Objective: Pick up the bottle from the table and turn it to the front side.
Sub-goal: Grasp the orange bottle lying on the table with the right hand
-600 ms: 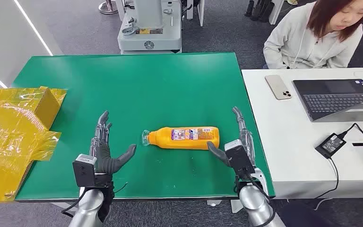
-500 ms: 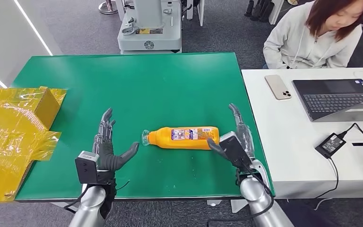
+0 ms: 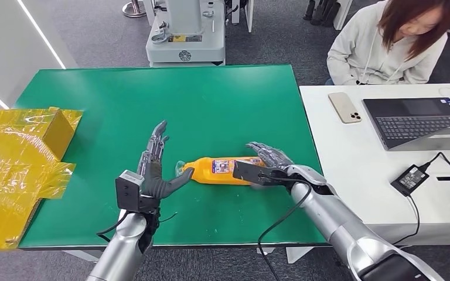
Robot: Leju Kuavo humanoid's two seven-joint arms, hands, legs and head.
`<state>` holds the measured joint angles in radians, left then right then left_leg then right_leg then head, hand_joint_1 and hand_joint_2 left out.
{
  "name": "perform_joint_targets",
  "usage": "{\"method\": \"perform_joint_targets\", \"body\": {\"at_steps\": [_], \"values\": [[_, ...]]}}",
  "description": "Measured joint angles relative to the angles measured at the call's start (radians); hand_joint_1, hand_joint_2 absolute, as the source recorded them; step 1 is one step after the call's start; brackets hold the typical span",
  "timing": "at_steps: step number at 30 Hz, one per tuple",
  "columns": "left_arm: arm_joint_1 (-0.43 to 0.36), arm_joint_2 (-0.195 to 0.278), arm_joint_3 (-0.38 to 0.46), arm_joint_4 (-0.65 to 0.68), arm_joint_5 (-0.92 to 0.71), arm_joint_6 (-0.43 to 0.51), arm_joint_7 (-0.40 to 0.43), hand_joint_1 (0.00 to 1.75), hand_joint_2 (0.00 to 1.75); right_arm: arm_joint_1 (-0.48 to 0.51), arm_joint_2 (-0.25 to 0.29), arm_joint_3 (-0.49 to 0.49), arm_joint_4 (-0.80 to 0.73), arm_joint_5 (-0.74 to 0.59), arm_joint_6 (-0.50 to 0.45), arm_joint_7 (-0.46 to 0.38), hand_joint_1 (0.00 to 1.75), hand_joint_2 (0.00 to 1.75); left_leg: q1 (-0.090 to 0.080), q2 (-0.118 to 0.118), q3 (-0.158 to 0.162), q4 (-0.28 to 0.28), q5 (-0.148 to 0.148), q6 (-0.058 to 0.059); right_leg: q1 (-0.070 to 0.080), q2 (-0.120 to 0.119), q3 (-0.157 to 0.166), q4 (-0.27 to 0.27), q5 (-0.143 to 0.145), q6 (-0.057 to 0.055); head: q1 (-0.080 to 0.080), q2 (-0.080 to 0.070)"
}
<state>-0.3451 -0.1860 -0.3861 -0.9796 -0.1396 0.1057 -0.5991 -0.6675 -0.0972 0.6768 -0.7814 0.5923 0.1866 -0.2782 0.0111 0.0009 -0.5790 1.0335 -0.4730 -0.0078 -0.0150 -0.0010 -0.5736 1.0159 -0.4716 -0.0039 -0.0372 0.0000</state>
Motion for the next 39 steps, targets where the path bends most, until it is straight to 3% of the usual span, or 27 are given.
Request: {"method": "perform_joint_targets", "body": {"at_steps": [8, 15, 18, 27, 39], "values": [[-0.016, 0.001, -0.010, 0.025, -0.028, 0.043, 0.011, 0.00, 1.75, -0.028, 0.001, 0.105, 0.027, 0.042, -0.058, -0.031, 0.00, 1.75, 0.000, 0.000, -0.001, 0.000, 0.000, 0.000, 0.000, 0.000, -0.001, 0.001, 0.000, 0.000, 0.000, 0.000], [-0.013, 0.015, -0.009, 0.034, -0.061, 0.049, 0.013, 0.00, 1.75, -0.043, 0.028, 0.144, 0.024, 0.107, -0.266, -0.065, 0.00, 1.75, 0.000, 0.000, -0.001, 0.000, 0.000, 0.000, 0.000, 0.000, -0.001, 0.001, 0.000, 0.000, 0.000, 0.000], [-0.008, 0.019, -0.009, 0.037, -0.072, 0.047, 0.013, 0.00, 1.75, -0.048, 0.045, 0.159, 0.023, 0.146, -0.313, -0.049, 0.00, 1.75, 0.000, 0.000, -0.001, 0.000, 0.000, 0.000, 0.000, 0.000, -0.001, 0.001, 0.000, 0.000, 0.000, 0.000], [-0.008, 0.022, -0.009, 0.054, -0.082, 0.020, 0.014, 0.00, 1.75, -0.089, 0.123, 0.181, 0.106, 0.088, -0.094, 0.006, 0.00, 1.75, 0.000, 0.000, -0.001, 0.000, 0.001, -0.001, 0.000, 0.000, -0.002, 0.001, 0.000, 0.000, 0.000, 0.000], [-0.006, 0.021, -0.002, 0.055, 0.005, -0.035, 0.066, 0.00, 1.75, -0.131, 0.135, 0.234, 0.222, 0.114, 0.052, 0.115, 0.01, 1.75, 0.000, 0.000, -0.001, 0.000, 0.001, -0.001, 0.000, 0.000, -0.001, 0.001, 0.000, 0.000, 0.000, 0.000]]}}
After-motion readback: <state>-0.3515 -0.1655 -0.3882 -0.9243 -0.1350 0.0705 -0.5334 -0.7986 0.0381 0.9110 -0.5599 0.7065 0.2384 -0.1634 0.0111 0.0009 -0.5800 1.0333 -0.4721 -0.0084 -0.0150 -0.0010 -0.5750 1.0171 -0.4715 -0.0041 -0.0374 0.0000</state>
